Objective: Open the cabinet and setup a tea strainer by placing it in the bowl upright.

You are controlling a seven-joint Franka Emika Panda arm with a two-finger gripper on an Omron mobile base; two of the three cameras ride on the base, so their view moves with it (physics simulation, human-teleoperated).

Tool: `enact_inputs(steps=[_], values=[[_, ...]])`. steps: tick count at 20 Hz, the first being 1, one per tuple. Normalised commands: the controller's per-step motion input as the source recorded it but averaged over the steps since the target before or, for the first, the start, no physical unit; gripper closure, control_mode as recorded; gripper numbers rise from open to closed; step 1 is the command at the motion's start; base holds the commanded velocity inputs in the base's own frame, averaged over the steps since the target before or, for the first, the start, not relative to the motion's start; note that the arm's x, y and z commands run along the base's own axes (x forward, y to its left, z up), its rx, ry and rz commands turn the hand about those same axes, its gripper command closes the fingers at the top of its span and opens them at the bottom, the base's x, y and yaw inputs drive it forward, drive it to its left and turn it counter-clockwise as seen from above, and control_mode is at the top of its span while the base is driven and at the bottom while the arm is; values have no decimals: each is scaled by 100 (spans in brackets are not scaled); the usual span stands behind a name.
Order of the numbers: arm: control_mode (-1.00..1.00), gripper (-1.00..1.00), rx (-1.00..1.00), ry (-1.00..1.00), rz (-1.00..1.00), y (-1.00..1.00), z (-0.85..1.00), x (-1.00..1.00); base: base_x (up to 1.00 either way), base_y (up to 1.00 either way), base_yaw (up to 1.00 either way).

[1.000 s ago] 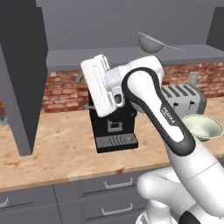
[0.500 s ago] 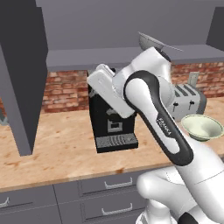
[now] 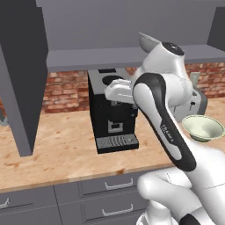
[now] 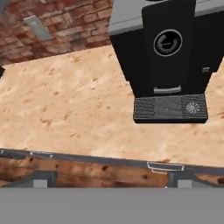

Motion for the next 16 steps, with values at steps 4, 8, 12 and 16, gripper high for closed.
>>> enact_inputs(steps=[4,8,12,16], values=[[-100,-100,-48,-29,30,-80,-8,0,0,0,0],[-100,-100,-52,-28,23,-70,-13,0,0,0,0],[-100,-100,-41,-26,17,-71,7,4,0,0,0],[-100,-100,-13,-14,1,-39,43,0,0,0,0]])
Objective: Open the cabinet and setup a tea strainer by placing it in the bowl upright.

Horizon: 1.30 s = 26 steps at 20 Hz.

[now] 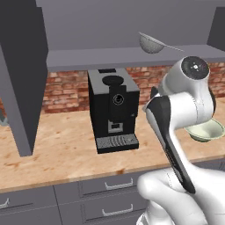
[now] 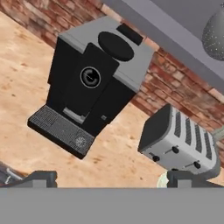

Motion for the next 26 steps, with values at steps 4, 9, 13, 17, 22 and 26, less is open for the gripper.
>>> enact_inputs(steps=[4,9,13,17,22,26], values=[[-100,-100,-9,-16,-2,-23,45,0,0,0,0],[-100,-100,-2,-12,-12,-20,35,2,0,0,0],[-100,-100,0,-16,-13,-18,54,1,0,0,0],[-100,-100,-2,-16,-6,-12,63,0,0,0,0],[-100,-100,-3,-7,-2,-8,55,1,0,0,0],[-100,-100,0,0,-3,-5,2,13,0,0,0]])
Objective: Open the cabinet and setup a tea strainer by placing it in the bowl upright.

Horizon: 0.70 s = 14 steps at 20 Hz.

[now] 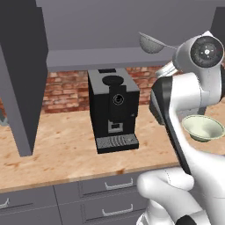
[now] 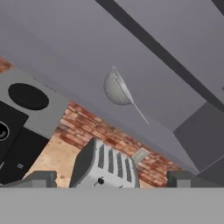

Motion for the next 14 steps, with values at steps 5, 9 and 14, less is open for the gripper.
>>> enact_inputs(steps=[5,9,14], values=[[-100,-100,-6,2,-13,-14,-9,30,0,0,0],[-100,-100,0,0,-15,-36,1,30,0,0,0],[-100,-100,2,0,-4,-18,7,31,0,0,0]])
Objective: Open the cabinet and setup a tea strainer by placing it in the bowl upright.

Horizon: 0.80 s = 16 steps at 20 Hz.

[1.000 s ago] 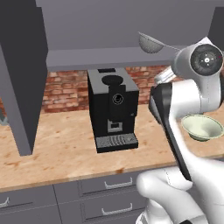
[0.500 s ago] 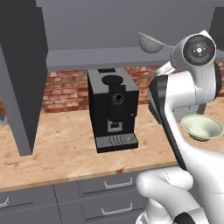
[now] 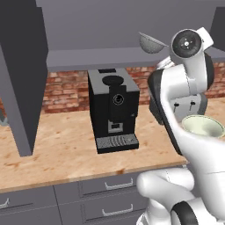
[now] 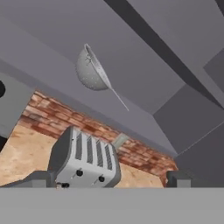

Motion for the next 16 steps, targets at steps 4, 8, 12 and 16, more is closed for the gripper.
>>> enact_inputs(steps=[4,8,12,16], values=[[-100,-100,3,0,-1,-15,2,45,0,0,0],[-100,-100,2,0,0,-5,0,45,0,0,0],[-100,-100,0,0,0,-7,0,51,0,0,0],[-100,-100,0,0,0,-8,0,51,0,0,0]])
